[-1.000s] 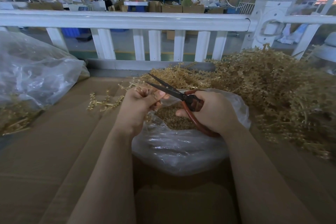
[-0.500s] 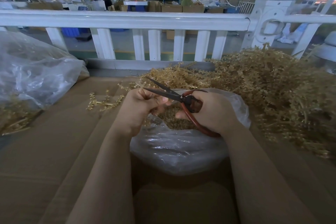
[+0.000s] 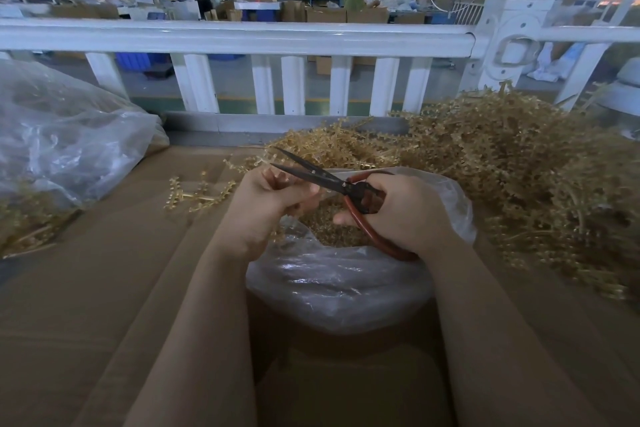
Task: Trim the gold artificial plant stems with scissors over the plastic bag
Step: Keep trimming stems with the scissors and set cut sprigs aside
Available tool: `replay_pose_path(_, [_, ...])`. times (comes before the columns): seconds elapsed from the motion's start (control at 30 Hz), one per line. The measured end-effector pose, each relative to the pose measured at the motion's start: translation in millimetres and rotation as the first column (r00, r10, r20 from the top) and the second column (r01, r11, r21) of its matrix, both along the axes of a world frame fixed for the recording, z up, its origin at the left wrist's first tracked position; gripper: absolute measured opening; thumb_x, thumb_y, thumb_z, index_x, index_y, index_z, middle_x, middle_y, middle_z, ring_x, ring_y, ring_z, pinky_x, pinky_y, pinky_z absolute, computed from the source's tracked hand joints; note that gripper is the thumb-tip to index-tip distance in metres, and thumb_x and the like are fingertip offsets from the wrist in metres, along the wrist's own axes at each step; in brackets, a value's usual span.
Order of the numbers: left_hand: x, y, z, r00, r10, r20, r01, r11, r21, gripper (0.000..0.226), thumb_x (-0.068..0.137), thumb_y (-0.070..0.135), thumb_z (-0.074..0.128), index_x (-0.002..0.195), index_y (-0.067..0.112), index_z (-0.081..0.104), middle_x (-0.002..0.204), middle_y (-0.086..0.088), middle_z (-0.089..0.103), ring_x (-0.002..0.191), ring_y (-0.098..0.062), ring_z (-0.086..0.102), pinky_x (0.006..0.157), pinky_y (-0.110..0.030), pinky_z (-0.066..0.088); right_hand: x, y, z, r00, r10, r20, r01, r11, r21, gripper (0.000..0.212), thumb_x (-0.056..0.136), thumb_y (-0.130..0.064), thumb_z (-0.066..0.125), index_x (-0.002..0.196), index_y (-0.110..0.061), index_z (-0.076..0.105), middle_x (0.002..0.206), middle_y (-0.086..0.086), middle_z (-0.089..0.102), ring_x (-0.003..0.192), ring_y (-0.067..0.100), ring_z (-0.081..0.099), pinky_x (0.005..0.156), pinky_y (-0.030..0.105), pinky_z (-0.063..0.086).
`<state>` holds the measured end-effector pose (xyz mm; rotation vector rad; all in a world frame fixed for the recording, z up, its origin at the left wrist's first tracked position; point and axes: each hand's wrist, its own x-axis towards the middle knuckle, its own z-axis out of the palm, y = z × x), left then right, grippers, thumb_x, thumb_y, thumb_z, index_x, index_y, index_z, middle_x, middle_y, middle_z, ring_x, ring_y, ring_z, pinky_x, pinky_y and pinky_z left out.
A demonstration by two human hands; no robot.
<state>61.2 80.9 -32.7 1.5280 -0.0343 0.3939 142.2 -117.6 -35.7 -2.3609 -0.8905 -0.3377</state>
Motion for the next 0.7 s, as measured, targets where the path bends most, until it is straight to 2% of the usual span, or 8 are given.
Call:
replay_pose_path(0.07, [0.7, -0.2, 0.7, 0.999, -0.037, 0.005, 0.037, 0.996, -0.084, 0.008, 0.080, 0.002, 0.073, 0.087, 0.005, 0.074, 0.085, -0.013, 0.074, 0.077, -0.022, 0.071, 0.067, -0.026, 0.055, 1.4, -0.3, -2.0, 1.000, -0.007, -0.020, 0.008, 1.000, 0.019, 0.054, 0.056, -0.095, 0.050, 0.068, -0.043, 0.055, 0.064, -0.021, 0.059, 0.077, -0.013, 0.055, 0.053, 0.014, 0.032])
replay_pose_path(0.1, [1.2, 0.0, 0.3, 0.999, -0.045, 0.017, 0.047, 0.993, -0.110, 0.012, 0.078, 0.006, 0.074, 0.090, 0.002, 0.073, 0.086, -0.014, 0.074, 0.078, -0.023, 0.071, 0.068, -0.027, 0.056, 2.2, -0.6, -2.9, 1.000, -0.011, -0.029, 0.012, 0.999, 0.033, 0.056, 0.056, -0.094, 0.051, 0.068, -0.040, 0.057, 0.063, -0.019, 0.060, 0.079, -0.012, 0.055, 0.053, 0.016, 0.034])
replay_pose_path(0.2, [2.0, -0.1, 1.9, 0.998, -0.040, 0.049, 0.045, 0.992, -0.118, 0.016, 0.076, 0.012, 0.071, 0.087, 0.001, 0.071, 0.081, -0.010, 0.075, 0.071, -0.017, 0.070, 0.065, -0.024, 0.055, 3.5, -1.2, -3.3, 0.999, -0.027, -0.039, 0.029, 0.998, 0.048, 0.060, 0.056, -0.094, 0.053, 0.072, -0.036, 0.061, 0.065, -0.016, 0.062, 0.075, -0.006, 0.058, 0.054, 0.020, 0.040])
replay_pose_path(0.27, [2.9, -0.1, 1.2, 0.998, -0.013, 0.066, 0.020, 0.994, -0.104, 0.020, 0.077, 0.011, 0.070, 0.090, -0.005, 0.069, 0.081, -0.010, 0.074, 0.071, -0.017, 0.069, 0.067, -0.025, 0.055, 4.0, -0.9, -3.0, 0.999, -0.035, -0.038, 0.037, 0.999, 0.035, 0.061, 0.056, -0.094, 0.054, 0.075, -0.037, 0.061, 0.067, -0.017, 0.063, 0.068, -0.003, 0.058, 0.056, 0.020, 0.042])
replay_pose_path(0.37, [3.6, -0.5, 1.3, 0.995, 0.032, 0.090, -0.026, 0.997, -0.071, 0.020, 0.083, 0.000, 0.067, 0.097, -0.015, 0.065, 0.083, -0.014, 0.072, 0.073, -0.020, 0.068, 0.069, -0.026, 0.055, 4.4, -1.1, -2.5, 0.999, -0.040, -0.020, 0.041, 0.999, 0.018, 0.064, 0.057, -0.095, 0.052, 0.077, -0.036, 0.061, 0.069, -0.017, 0.063, 0.071, -0.004, 0.058, 0.056, 0.018, 0.040])
replay_pose_path(0.47, [3.1, -1.9, 2.3, 0.993, 0.059, 0.098, -0.053, 0.997, -0.057, 0.006, 0.087, -0.008, 0.063, 0.091, -0.010, 0.066, 0.075, -0.008, 0.071, 0.066, -0.015, 0.066, 0.064, -0.023, 0.052, 3.2, -1.4, -2.3, 0.999, -0.045, -0.005, 0.045, 0.999, 0.023, 0.062, 0.056, -0.095, 0.051, 0.075, -0.036, 0.059, 0.067, -0.017, 0.061, 0.076, -0.006, 0.057, 0.053, 0.017, 0.036])
replay_pose_path(0.57, [3.6, -1.9, 1.6, 0.993, 0.059, 0.102, -0.053, 0.997, -0.060, 0.005, 0.087, -0.008, 0.063, 0.087, -0.005, 0.067, 0.070, -0.005, 0.070, 0.063, -0.016, 0.064, 0.061, -0.024, 0.051, 2.3, -0.9, -1.8, 0.999, -0.048, 0.000, 0.048, 0.998, 0.029, 0.060, 0.055, -0.095, 0.050, 0.071, -0.037, 0.056, 0.064, -0.018, 0.059, 0.067, -0.006, 0.056, 0.052, 0.017, 0.033])
replay_pose_path(0.7, [3.5, -0.8, 1.0, 0.993, 0.056, 0.104, -0.051, 0.997, -0.054, 0.008, 0.088, -0.006, 0.063, 0.084, -0.002, 0.068, 0.070, -0.005, 0.071, 0.062, -0.015, 0.064, 0.061, -0.025, 0.051, 2.2, -1.3, -1.8, 0.999, -0.046, 0.001, 0.045, 0.998, 0.040, 0.057, 0.055, -0.094, 0.050, 0.067, -0.039, 0.054, 0.061, -0.019, 0.057, 0.070, -0.007, 0.057, 0.051, 0.017, 0.031])
